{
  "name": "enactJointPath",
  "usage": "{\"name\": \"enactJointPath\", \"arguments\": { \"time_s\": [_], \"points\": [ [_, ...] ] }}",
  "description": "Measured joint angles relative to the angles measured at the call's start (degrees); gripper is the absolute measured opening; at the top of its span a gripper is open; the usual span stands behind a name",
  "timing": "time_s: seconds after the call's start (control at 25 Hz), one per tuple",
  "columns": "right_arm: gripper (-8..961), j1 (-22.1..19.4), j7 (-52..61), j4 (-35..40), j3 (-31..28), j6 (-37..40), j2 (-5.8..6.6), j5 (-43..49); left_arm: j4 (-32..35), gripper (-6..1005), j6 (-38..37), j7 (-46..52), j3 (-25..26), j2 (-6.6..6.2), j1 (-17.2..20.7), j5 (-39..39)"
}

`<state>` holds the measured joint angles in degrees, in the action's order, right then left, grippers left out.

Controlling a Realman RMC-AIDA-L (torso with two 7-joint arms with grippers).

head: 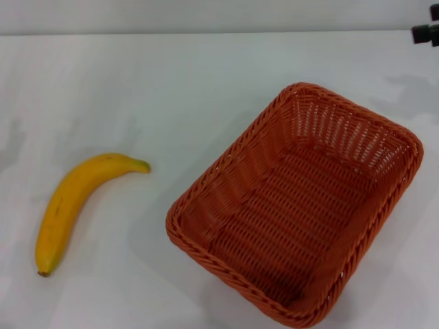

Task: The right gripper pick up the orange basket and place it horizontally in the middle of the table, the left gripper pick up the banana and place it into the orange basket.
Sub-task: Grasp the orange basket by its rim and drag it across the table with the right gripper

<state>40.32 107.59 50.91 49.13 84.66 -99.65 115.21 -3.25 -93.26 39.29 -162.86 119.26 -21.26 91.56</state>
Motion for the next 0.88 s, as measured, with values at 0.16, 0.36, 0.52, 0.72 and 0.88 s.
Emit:
{"name": "enactJointPath", "arguments": {
  "time_s": [0.16, 0.36, 0.52, 0.72, 0.88],
  "points": [
    [690, 5.83, 5.56, -0.4, 1.79, 4.26, 1.25, 8.17, 0.0, 860, -0.35, 0.0, -0.02, 0.01, 0.1, -0.33],
    [689, 10.77, 10.28, -1.36, 2.0, 10.63, 1.2, 18.21, 0.72, 860, -0.46, 0.0, -0.09, -0.07, -0.37, -1.15],
    [688, 14.36, 11.81, -2.73, 2.47, 11.15, -1.87, 25.13, 0.99, 860, -0.5, -0.04, -0.04, -0.15, 0.17, -1.11],
    [687, 15.76, 12.14, -2.89, 3.51, 10.22, -5.49, 27.2, 1.01, 860, -0.49, -0.09, 0.0, -0.13, 0.15, -1.13],
    [686, 16.43, 12.5, -3.2, 4.88, 8.96, -7.92, 30.23, 0.92, 860, -0.69, -0.02, 0.0, -0.14, 0.32, -1.13]
  ]
}}
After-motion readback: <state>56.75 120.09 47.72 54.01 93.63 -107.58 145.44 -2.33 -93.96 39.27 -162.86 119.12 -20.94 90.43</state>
